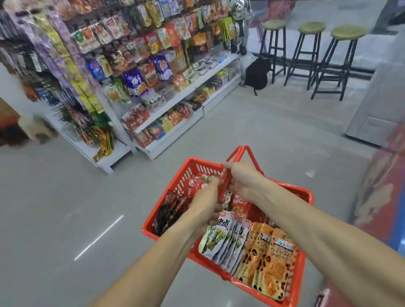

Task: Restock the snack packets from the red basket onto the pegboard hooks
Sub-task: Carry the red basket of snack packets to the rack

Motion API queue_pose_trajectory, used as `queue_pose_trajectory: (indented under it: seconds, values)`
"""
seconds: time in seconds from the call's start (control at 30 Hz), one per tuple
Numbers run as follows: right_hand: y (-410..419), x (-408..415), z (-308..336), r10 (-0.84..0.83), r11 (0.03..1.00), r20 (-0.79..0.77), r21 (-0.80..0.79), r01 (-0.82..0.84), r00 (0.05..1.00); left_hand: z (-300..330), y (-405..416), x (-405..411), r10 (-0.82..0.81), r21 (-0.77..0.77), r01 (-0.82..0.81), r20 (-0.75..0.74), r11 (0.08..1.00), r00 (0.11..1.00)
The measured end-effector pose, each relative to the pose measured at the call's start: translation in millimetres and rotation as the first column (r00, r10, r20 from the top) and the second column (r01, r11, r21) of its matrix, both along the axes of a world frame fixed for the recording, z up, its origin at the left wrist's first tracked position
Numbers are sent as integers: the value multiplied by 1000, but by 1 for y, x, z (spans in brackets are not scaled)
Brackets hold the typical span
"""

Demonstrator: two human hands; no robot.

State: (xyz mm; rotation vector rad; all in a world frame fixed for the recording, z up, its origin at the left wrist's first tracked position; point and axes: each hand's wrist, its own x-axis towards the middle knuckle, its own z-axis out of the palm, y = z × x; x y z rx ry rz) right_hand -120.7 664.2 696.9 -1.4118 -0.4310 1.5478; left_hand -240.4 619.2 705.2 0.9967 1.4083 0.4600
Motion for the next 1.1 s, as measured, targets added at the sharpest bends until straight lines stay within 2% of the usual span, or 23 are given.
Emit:
queue_pose_trajectory:
  seconds: [0.4,0.63,0.8,1.1]
  values:
    - [376,107,-22,-110,994,62,11,110,992,-31,390,105,-110,5,110,37,994,993]
    - [587,200,3,-165,983,40,93,160,986,-9,605,204,-151,84,146,53,986,987]
    - [749,275,-6,-153,981,55,133,145,987,-20,768,282,-143,69,139,61,988,988]
    - [1047,394,-23,-78,995,51,66,75,996,-37,1047,414,-31,17,29,118,999,992]
